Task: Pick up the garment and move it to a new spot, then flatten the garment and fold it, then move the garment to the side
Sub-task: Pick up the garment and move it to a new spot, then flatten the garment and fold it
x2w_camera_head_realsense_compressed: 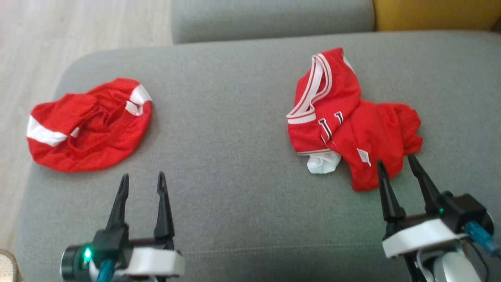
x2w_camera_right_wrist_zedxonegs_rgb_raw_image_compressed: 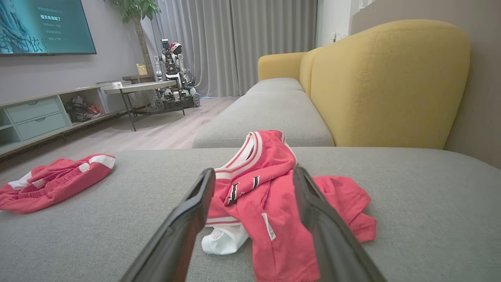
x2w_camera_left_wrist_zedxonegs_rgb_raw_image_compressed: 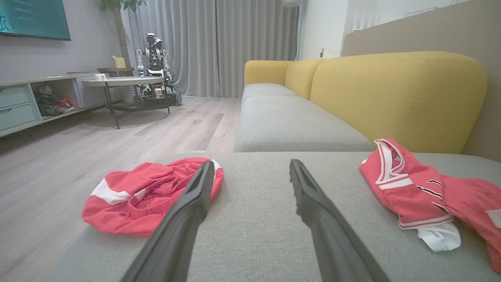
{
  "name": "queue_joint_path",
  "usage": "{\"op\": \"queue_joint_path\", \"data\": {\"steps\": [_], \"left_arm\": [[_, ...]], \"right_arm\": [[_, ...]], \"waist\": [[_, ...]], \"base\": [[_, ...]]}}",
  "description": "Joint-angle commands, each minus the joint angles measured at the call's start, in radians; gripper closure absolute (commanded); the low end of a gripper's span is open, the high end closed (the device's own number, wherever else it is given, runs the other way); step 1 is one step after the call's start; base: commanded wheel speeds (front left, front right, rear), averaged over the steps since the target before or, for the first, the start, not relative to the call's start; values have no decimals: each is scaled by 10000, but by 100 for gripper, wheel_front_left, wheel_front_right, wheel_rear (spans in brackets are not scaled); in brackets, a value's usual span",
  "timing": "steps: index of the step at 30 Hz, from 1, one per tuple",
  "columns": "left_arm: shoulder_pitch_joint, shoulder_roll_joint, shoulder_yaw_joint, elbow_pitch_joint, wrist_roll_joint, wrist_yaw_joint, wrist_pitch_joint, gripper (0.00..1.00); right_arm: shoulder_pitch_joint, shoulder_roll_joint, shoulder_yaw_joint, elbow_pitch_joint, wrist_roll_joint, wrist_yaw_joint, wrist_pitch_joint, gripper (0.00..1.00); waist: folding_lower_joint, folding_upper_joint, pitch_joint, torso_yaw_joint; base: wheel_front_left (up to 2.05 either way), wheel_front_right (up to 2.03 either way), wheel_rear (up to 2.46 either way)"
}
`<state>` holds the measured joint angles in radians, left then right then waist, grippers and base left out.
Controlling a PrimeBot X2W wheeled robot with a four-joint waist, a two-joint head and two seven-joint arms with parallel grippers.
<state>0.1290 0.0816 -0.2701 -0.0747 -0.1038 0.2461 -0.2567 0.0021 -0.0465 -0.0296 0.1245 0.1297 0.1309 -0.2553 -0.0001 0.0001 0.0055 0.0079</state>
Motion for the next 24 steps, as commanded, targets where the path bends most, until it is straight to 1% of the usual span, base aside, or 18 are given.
{"op": "queue_joint_path", "data": {"steps": [1,4,10,13,19,24], "left_arm": [[-143,-85,446,-470,69,-61,-50,0],[285,-142,538,-621,272,-227,-50,0],[589,-238,542,-656,548,-303,-51,0],[655,-269,543,-542,540,-246,-51,0],[598,-296,538,-509,724,40,-51,0],[573,-301,487,-462,822,74,-51,0]], "right_arm": [[20,-37,152,-389,-92,-2,-65,0],[316,-37,35,-460,-136,-2,-65,0],[547,-37,89,-508,-137,-2,-65,0],[522,-37,124,-486,-115,-2,-65,0],[446,-37,131,-508,-130,-2,-65,0],[427,-37,49,-541,-151,-2,-65,0]], "waist": [[1,-1,-183,86],[1,-1,-269,53],[1,-1,-284,-120],[1,-1,-260,-195],[1,-1,-207,-252],[1,-1,-188,-227]], "base": [[0,0,0],[0,0,0],[0,0,0],[0,0,0],[0,0,0],[0,0,0]]}}
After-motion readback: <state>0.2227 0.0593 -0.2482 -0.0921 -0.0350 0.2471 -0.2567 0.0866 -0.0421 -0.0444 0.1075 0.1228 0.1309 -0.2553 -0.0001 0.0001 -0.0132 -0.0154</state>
